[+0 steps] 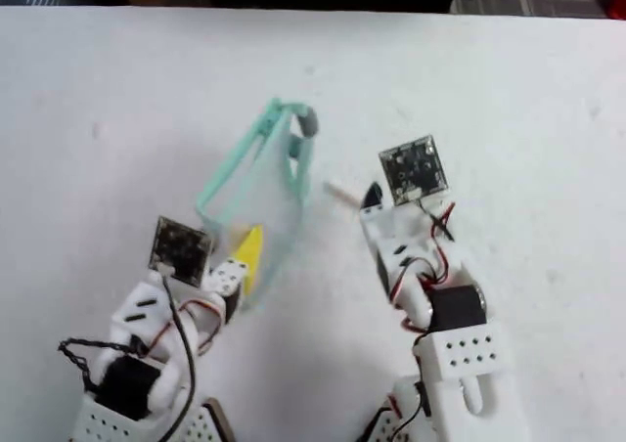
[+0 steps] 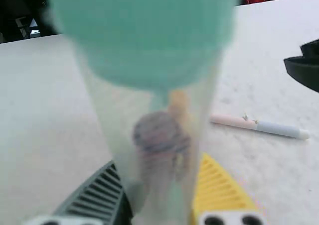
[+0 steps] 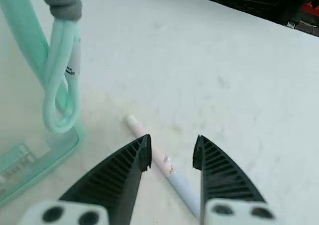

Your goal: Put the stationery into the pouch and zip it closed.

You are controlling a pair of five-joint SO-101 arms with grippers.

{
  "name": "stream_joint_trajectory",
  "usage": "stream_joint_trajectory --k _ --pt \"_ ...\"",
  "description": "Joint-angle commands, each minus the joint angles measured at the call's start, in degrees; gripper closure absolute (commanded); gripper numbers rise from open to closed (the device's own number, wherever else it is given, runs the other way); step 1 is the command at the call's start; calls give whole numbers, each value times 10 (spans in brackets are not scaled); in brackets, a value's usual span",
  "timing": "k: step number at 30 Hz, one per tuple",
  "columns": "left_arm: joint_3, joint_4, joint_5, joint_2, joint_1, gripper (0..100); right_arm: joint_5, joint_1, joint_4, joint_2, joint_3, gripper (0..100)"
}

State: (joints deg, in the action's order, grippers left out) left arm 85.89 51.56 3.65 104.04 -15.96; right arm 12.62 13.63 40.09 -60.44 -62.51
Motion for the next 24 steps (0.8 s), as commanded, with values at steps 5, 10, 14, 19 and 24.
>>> stream_joint_trajectory --k 5,10,14,19,24 --pt "-5 -21 -4 7 14 880 8 5 29 42 59 863" --pt "-5 -22 -4 7 14 880 8 4 30 189 120 864" --pt "-4 -33 -4 7 17 880 8 1 30 293 166 864" --pt "-4 -33 -4 7 17 880 9 3 30 331 182 864" --pt "-4 -43 -4 6 55 880 41 6 29 339 184 861"
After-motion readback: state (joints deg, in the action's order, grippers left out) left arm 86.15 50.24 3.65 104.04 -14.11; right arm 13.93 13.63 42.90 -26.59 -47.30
